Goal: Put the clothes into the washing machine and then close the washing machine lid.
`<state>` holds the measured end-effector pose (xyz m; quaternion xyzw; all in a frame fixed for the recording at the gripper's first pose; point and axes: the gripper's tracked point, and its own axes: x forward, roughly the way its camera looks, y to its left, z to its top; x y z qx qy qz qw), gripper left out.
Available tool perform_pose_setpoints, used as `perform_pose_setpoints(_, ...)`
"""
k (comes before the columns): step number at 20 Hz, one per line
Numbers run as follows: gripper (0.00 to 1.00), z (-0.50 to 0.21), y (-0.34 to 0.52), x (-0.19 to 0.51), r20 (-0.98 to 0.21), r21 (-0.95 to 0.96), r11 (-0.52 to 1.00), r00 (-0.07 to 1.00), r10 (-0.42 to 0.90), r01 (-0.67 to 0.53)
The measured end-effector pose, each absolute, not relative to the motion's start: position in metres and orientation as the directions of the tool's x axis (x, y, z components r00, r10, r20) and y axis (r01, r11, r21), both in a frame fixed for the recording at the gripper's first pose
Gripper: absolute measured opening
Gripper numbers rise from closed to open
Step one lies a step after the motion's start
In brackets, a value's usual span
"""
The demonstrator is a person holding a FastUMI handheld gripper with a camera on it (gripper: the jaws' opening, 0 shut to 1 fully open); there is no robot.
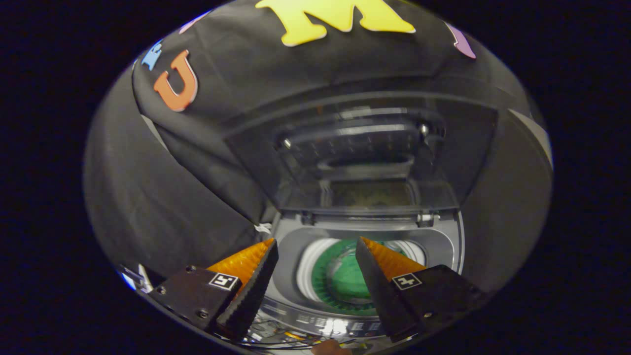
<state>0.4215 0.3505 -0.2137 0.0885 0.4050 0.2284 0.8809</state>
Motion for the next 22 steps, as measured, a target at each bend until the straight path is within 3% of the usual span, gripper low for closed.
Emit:
perform_pose_setpoints(5,0.98,-0.102,0.374,0.431,-0.487,0.351,0.801,0.635,0.599,-0.485)
perform_pose_setpoints(9,0.99,-0.045,0.386,0.469,-0.373,0.286,0.798,0.706,0.602,-0.530)
perform_pose_setpoints(13,1.00,-0.065,0.384,0.533,-0.431,0.225,0.871,0.758,0.490,-0.436)
perform_pose_setpoints(16,1.00,-0.099,0.358,0.578,-0.489,0.162,0.939,0.802,0.343,-0.302)
perform_pose_setpoints(22,1.00,-0.149,0.356,0.608,-0.586,0.134,0.967,0.769,0.255,-0.218)
